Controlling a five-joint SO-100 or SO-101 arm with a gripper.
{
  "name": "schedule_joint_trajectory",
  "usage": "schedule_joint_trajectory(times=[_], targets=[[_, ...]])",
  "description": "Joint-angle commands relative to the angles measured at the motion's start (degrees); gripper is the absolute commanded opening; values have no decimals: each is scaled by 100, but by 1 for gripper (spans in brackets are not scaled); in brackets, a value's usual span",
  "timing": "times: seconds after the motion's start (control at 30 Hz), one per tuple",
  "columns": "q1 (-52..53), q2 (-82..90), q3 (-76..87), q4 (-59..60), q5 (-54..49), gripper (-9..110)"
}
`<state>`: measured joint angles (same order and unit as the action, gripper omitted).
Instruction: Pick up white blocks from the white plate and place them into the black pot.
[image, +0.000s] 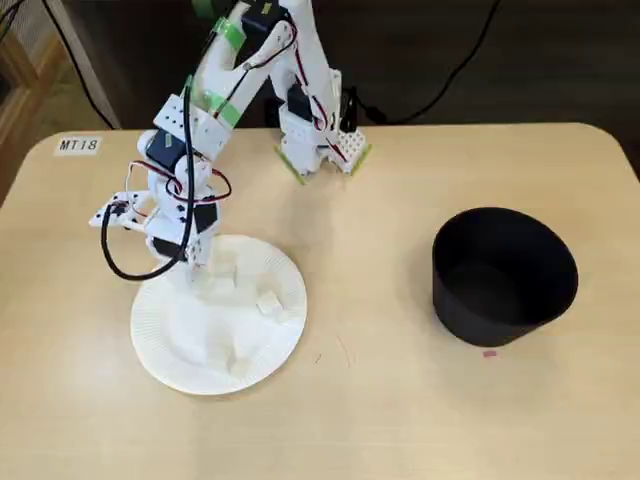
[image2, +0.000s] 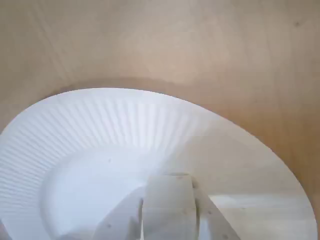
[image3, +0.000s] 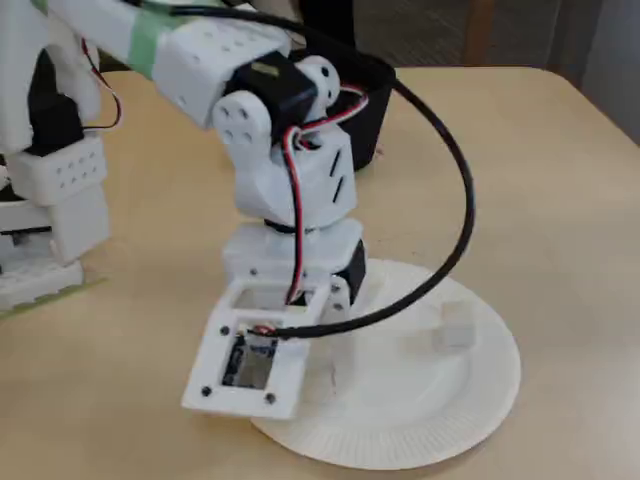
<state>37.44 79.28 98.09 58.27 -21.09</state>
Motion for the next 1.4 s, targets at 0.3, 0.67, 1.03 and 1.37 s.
schedule_joint_trajectory(times=[0.3, 0.67, 1.03, 1.37], targets=[[-914, 1986, -193, -598, 1046, -2], [-4957, 3656, -53, -826, 1626, -2], [-7356, 3604, 1564, -2479, 1494, -2], [-7559, 3480, 1934, -2654, 1564, 24]])
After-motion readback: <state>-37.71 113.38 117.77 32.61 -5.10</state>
